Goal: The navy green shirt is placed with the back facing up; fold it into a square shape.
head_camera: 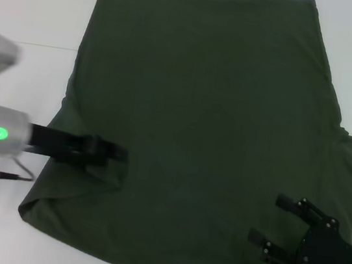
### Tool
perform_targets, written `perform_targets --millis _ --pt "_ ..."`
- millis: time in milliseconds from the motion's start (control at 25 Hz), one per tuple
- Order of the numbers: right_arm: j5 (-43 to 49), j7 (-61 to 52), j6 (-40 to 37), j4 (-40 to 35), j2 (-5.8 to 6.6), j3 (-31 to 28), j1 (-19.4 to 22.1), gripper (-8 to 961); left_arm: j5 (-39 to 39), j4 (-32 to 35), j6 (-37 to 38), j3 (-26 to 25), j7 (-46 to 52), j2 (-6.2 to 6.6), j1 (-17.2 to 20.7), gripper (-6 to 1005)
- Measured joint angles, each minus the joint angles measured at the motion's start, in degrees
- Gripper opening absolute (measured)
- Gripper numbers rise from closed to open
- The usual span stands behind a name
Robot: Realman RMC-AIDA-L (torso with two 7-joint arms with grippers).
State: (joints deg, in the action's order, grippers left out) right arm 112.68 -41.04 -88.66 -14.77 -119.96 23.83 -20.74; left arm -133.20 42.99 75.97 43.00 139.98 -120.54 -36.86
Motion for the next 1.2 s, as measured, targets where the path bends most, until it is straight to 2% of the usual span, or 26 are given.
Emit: perform_targets --millis 80,200,320,360,440,560,880,1200 --pt "0.00 0.00 -0.02 0.00 0.00 -0.01 0.08 915 0.07 -0.87 2.26 -5.18 0.29 1.02 0.56 544" --pt "0.00 0.00 -0.03 0.00 0.00 -0.02 0.15 915 0.15 -5.44 5.50 -13.62 1.27 4.12 1.28 546" --pt "0.00 0.00 0.05 0.00 0.00 -0.02 0.18 914 0.18 -11.19 5.69 -18.57 3.32 7.01 2.04 548" --pt "0.00 0.00 0.20 0.00 0.00 -0.02 0.15 914 0.17 -12.19 5.19 -19.29 3.96 7.41 2.37 549" --pt "0.00 0.00 0.31 0.00 0.00 -0.02 -0.02 914 0.15 -13.32 3.18 -20.08 5.61 7.60 3.24 551" --pt "0.00 0.00 0.33 0.00 0.01 -0.02 -0.25 914 0.13 -13.89 0.90 -20.27 6.76 7.17 3.93 550" --pt "0.00 -0.51 0.33 -0.06 0.08 -0.02 -0.19 914 -0.04 -17.50 -2.56 -20.25 9.18 6.95 3.40 547" --pt "0.00 -0.53 0.40 0.00 0.09 -0.02 0.09 914 0.12 -17.88 -5.02 -20.41 11.18 6.52 3.42 544"
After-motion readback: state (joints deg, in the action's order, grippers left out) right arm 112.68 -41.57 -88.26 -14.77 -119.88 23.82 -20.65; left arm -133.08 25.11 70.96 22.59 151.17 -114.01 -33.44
